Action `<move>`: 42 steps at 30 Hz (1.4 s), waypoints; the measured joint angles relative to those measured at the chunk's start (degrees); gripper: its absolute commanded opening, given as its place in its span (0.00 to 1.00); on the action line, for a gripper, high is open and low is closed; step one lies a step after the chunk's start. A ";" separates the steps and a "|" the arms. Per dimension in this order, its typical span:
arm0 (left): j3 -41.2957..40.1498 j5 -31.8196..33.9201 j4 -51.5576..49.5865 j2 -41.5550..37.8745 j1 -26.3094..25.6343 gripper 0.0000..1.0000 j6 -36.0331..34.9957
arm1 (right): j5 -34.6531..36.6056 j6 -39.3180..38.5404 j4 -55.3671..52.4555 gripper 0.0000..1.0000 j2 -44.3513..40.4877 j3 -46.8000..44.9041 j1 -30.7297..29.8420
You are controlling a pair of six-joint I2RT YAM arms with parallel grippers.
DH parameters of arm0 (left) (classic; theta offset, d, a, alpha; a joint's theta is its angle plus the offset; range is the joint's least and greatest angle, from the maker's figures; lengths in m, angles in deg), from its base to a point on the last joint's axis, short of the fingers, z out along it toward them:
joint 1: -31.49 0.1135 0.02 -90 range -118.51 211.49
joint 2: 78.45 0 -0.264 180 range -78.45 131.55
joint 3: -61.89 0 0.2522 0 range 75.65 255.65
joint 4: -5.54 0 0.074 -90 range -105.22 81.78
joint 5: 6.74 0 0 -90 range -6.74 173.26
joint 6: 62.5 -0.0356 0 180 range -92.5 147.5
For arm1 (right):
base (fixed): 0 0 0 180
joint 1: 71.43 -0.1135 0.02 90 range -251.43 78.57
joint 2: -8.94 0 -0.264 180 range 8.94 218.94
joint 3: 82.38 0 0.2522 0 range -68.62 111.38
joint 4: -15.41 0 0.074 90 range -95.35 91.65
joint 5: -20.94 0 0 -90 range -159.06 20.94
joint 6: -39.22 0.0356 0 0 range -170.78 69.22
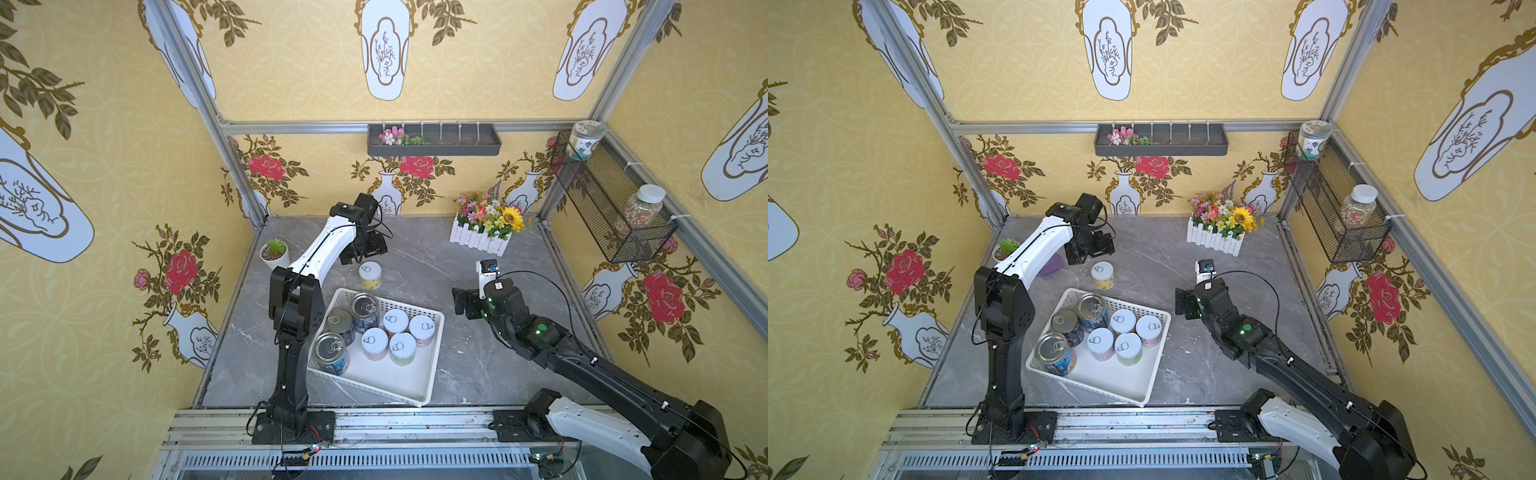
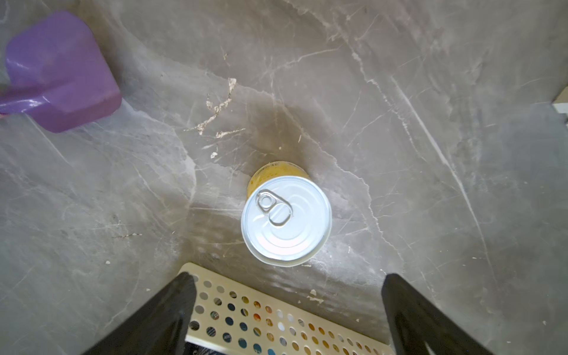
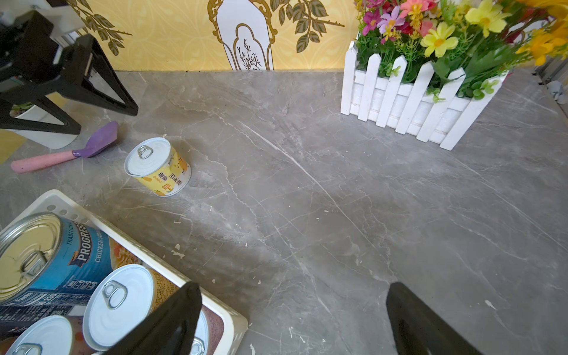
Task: Put the canned food in the basket
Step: Pick up the canned food from the center of the board.
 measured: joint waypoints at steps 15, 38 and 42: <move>-1.18 -1.60 -0.22 3.96 -0.63 1.00 -1.77 | -1.18 -0.02 0.04 0.97 -0.20 -0.02 0.07; -1.44 1.20 0.92 8.15 -1.70 1.00 -1.92 | -2.23 -0.20 0.20 0.97 -0.20 -0.63 0.07; -0.94 1.88 0.85 8.79 -1.73 0.98 -1.88 | -2.56 -0.20 0.22 0.97 -0.20 -0.70 0.09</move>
